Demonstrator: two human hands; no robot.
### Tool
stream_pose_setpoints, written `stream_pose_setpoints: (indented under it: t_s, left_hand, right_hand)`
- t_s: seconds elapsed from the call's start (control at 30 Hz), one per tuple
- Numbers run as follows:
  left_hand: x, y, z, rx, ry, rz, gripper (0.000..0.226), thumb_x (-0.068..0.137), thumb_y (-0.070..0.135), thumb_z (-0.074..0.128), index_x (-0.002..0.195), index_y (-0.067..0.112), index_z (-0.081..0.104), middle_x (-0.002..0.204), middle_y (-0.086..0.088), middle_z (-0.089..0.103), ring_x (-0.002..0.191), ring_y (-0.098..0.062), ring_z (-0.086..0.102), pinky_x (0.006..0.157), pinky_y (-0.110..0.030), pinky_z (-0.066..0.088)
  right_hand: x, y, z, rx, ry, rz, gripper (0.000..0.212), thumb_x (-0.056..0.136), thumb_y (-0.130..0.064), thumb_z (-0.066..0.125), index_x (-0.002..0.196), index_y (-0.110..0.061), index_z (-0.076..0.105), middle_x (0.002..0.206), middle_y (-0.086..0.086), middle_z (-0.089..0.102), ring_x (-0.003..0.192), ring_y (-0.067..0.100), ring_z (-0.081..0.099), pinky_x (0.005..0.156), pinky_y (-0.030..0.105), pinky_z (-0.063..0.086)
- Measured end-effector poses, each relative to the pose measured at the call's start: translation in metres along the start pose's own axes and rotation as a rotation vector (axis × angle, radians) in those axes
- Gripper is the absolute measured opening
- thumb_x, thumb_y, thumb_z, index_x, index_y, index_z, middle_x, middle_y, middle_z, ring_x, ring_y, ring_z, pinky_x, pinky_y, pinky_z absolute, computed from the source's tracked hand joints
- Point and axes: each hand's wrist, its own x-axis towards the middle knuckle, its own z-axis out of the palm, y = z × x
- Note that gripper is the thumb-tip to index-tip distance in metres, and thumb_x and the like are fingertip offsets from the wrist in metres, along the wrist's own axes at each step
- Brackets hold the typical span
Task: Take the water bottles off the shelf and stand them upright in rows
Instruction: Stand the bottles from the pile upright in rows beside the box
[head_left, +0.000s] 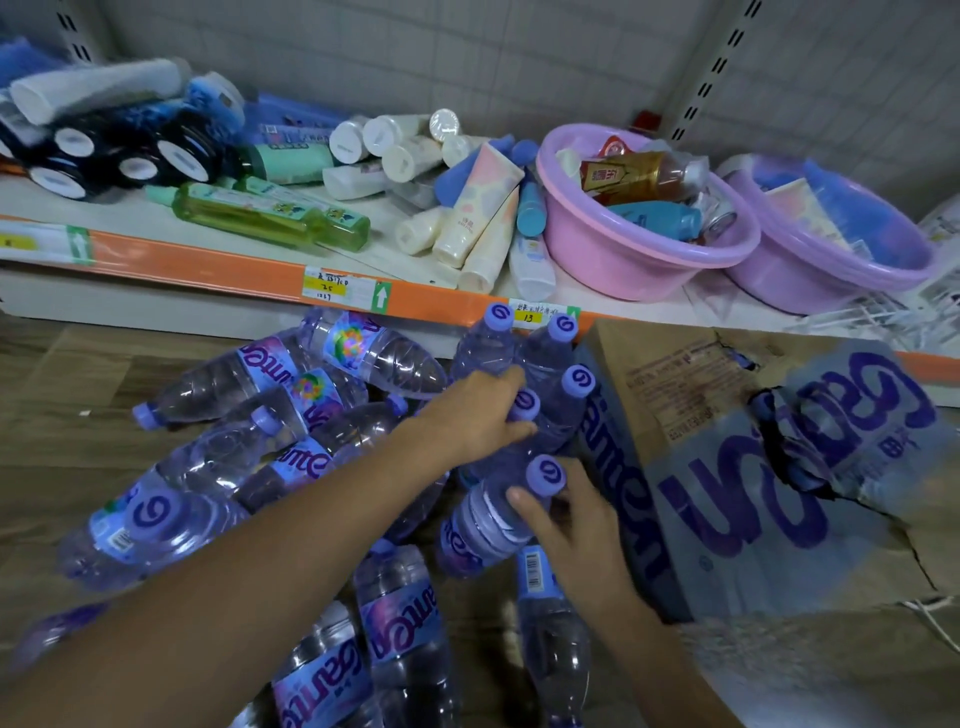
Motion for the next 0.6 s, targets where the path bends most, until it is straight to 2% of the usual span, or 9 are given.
stream_pose_setpoints:
  t_s: [0.07,0.13,0.23,0.3,0.37,0.43,0.47,0.5,0.6]
  left_hand:
    - [-0.001,0.005,0.003,0.027,-0.029,0.031,0.038,0.084,0.033,0.061,0.101,0.005,0.042,0.089,-0.012,0.055,0.086,-0.029,0.053,0.072,-0.037,0.044]
    - [-0.001,0.002,0.003,0.018,0.008,0.043,0.036,0.085,0.032,0.06,0.1,0.005,0.043,0.088,-0.013,0.056,0.086,-0.03,0.055,0.069,-0.036,0.04]
    - [-0.005,-0.009,0.004,-0.065,0.022,0.065,0.038,0.084,0.033,0.063,0.104,0.005,0.046,0.097,-0.014,0.063,0.088,-0.03,0.059,0.076,-0.037,0.048]
    - [-0.011,-0.013,0.001,-0.164,-0.025,0.07,0.04,0.082,0.032,0.065,0.111,0.009,0.05,0.095,-0.009,0.064,0.081,-0.021,0.057,0.077,-0.031,0.047]
    - [-0.017,-0.02,-0.004,-0.222,-0.061,-0.012,0.041,0.082,0.035,0.065,0.114,0.013,0.052,0.088,-0.004,0.061,0.078,-0.017,0.054,0.074,-0.025,0.042]
    - [-0.025,-0.035,-0.005,-0.139,-0.137,-0.183,0.036,0.086,0.041,0.057,0.104,0.01,0.058,0.085,-0.009,0.058,0.08,-0.022,0.055,0.073,-0.028,0.041]
    - [-0.031,-0.041,-0.003,-0.051,-0.22,-0.275,0.037,0.09,0.04,0.051,0.097,0.005,0.06,0.087,-0.015,0.059,0.083,-0.027,0.058,0.074,-0.031,0.043]
    - [-0.038,-0.046,0.001,0.037,-0.291,-0.347,0.037,0.092,0.033,0.047,0.1,0.001,0.061,0.097,-0.02,0.062,0.09,-0.032,0.061,0.078,-0.034,0.046]
    - [-0.052,-0.044,0.022,0.215,-0.35,-0.427,0.035,0.089,0.008,0.045,0.123,0.0,0.051,0.127,-0.023,0.052,0.115,-0.035,0.054,0.089,-0.036,0.046]
  right_hand:
    - [0.001,0.002,0.002,0.002,-0.064,0.012,0.023,0.084,-0.039,0.064,0.103,-0.035,0.052,0.096,-0.013,0.065,0.09,0.003,0.063,0.076,0.021,0.052]
    - [0.006,-0.001,0.003,-0.03,-0.112,-0.01,0.027,0.085,-0.035,0.063,0.109,-0.031,0.053,0.101,-0.011,0.064,0.094,0.005,0.062,0.08,0.026,0.053]
    - [0.007,-0.006,0.006,-0.067,-0.161,-0.035,0.032,0.08,-0.044,0.064,0.106,-0.029,0.053,0.103,-0.01,0.06,0.095,0.006,0.06,0.083,0.035,0.053]
    - [0.004,-0.01,0.01,-0.096,-0.192,-0.023,0.039,0.072,-0.055,0.061,0.101,-0.032,0.051,0.102,-0.011,0.057,0.094,0.005,0.058,0.082,0.036,0.052]
    - [0.001,-0.012,0.014,-0.139,-0.235,-0.033,0.039,0.068,-0.056,0.06,0.097,-0.033,0.047,0.099,-0.012,0.056,0.092,0.006,0.057,0.081,0.035,0.051]
    - [-0.001,-0.012,0.017,-0.164,-0.24,-0.05,0.035,0.07,-0.052,0.061,0.094,-0.034,0.043,0.094,-0.013,0.055,0.091,0.009,0.055,0.08,0.036,0.05]
    - [-0.002,-0.011,0.018,-0.155,-0.226,-0.052,0.034,0.069,-0.052,0.06,0.093,-0.035,0.042,0.093,-0.013,0.055,0.091,0.009,0.055,0.08,0.037,0.05]
    - [-0.002,-0.01,0.02,-0.142,-0.216,-0.048,0.035,0.067,-0.054,0.058,0.092,-0.036,0.042,0.093,-0.014,0.055,0.092,0.009,0.055,0.081,0.037,0.05]
    - [-0.003,-0.011,0.02,-0.135,-0.216,-0.041,0.038,0.065,-0.057,0.058,0.093,-0.037,0.042,0.095,-0.015,0.055,0.095,0.009,0.056,0.084,0.036,0.049]
